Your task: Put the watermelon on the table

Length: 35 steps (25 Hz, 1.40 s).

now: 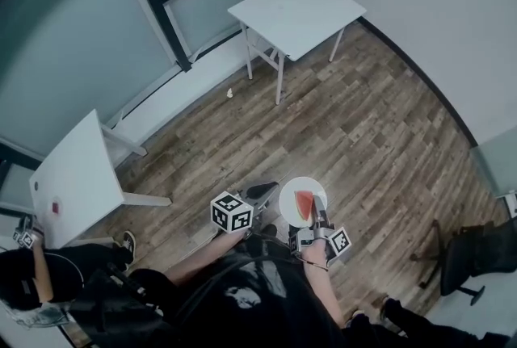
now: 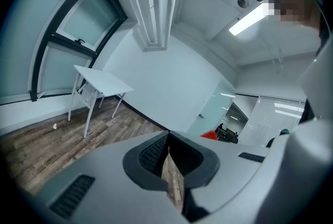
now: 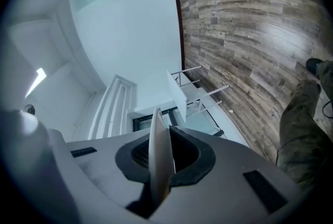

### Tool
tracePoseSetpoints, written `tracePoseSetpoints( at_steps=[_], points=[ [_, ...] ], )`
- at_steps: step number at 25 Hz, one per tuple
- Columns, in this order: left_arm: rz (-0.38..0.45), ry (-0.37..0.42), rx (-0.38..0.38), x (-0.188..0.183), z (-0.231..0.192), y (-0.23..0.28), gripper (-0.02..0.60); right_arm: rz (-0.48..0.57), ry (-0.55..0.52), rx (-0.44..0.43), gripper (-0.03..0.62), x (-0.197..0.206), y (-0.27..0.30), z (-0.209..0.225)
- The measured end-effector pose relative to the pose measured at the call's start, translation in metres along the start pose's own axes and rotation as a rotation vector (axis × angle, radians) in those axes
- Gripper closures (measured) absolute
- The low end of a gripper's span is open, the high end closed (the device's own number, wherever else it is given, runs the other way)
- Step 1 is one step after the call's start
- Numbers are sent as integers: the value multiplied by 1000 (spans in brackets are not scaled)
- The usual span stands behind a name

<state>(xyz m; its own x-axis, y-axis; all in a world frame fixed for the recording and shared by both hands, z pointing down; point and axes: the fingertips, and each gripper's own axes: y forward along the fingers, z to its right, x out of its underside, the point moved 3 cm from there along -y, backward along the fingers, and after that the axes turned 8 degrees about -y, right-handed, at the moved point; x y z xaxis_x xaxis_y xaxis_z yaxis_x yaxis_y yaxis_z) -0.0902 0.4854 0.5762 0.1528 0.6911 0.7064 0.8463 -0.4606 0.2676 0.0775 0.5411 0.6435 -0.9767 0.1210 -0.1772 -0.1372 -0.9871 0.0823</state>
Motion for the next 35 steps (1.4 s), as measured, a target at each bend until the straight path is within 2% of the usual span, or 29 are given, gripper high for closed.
tracePoseSetpoints(
  at_steps=[4,7,11,15,18,23,26,28,29,35],
  points=[
    [-18,0,6,-20,-17,26,575,14,6,0,565,-14,31,-3],
    [-25,-8,9,-40,-36,48,575,27,13,31,565,-22,62,2],
    [5,-2,1,-91,-78,62,575,-19,-34,47,565,-14,123,-10],
    [18,-2,15,-145,-119,84,575,-22,-79,9,565,-12,186,-33],
    [9,51,61,-182,-133,103,575,1,-108,-22,565,-13,225,-51],
    [-50,119,111,-215,-154,133,575,27,-83,-26,565,-13,265,-54],
    [-68,246,87,-221,-153,142,575,29,-87,2,565,-22,283,-52],
    [-60,352,39,-225,-155,152,575,24,-100,15,565,-29,302,-54],
    [-45,374,16,-229,-159,157,575,16,-103,17,565,-31,313,-54],
    [2,275,-47,-265,-206,184,575,-79,-97,29,565,-41,389,-53]
  ],
)
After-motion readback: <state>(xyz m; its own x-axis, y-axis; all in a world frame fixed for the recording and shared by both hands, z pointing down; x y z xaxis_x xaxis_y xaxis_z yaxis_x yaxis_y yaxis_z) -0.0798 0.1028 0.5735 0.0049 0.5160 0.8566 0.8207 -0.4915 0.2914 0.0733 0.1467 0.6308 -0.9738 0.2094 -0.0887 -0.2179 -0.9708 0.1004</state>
